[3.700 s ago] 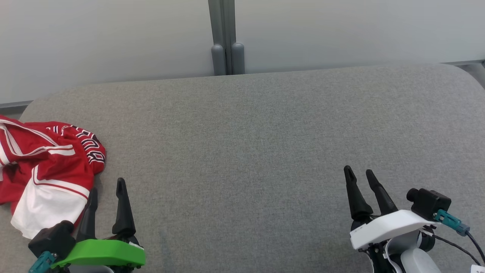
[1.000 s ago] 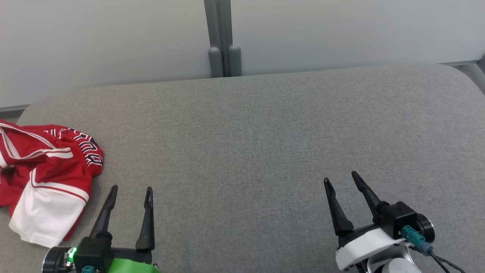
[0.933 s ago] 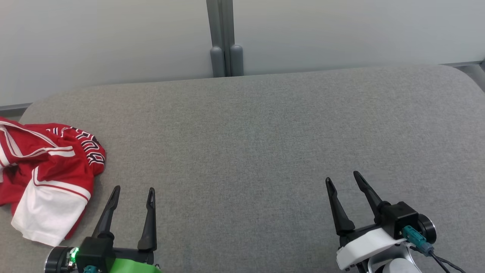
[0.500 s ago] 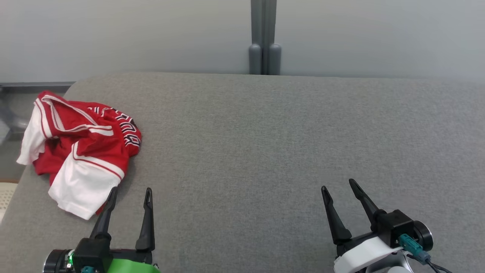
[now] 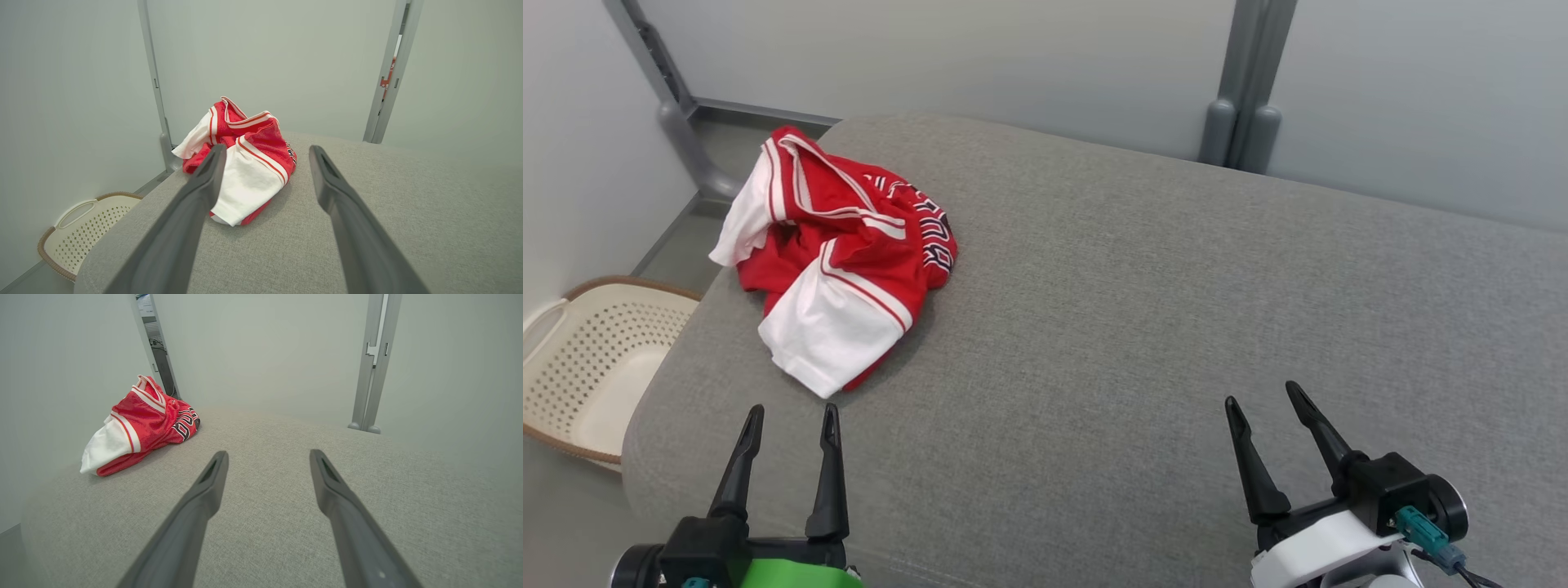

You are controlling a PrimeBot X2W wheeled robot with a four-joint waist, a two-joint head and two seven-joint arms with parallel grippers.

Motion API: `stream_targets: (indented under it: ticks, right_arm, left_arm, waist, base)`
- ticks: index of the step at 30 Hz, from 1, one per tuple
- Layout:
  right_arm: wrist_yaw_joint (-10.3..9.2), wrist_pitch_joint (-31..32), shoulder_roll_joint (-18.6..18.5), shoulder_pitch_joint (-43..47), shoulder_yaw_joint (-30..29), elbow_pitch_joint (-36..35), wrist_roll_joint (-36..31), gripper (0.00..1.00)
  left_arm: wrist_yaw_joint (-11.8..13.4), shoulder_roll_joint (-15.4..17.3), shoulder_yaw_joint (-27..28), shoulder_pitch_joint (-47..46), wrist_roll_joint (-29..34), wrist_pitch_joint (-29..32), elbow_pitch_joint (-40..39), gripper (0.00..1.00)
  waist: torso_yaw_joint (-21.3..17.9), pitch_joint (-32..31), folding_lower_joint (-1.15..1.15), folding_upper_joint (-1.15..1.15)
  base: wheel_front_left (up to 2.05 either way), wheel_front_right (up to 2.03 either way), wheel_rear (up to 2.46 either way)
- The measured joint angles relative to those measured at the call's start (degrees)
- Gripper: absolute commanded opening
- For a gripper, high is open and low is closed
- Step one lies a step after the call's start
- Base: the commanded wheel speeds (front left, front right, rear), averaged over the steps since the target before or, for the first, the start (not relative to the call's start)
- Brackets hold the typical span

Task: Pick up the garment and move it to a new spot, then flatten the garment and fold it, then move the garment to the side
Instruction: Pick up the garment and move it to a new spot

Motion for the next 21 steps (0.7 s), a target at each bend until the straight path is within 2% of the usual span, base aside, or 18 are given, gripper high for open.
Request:
stream_targets:
  ticks: [9,16,21]
  right_arm:
    - [0.01,0.0,0.0,-0.5,-0.5,-0.3,-1.1,1.00]
    - [0.01,0.0,0.0,-0.8,-0.1,-0.6,-1.8,1.00]
    - [0.01,0.0,0.0,-2.3,-0.3,-1.1,-4.1,1.00]
  left_arm:
    - [1.1,0.0,-0.4,-0.1,-0.6,0.0,-0.8,1.00]
    - [1.8,0.0,-1.4,-1.1,-1.5,0.0,-0.6,1.00]
    - [2.5,0.0,-2.0,-6.7,-1.5,0.0,0.8,1.00]
  waist:
    - [4.9,1.4,0.00,0.00]
    - [5.8,3.3,0.00,0.00]
    - [5.6,5.8,0.00,0.00]
  base:
    - [0.00,0.00,0.00]
    - [0.00,0.00,0.00]
    - [0.00,0.00,0.00]
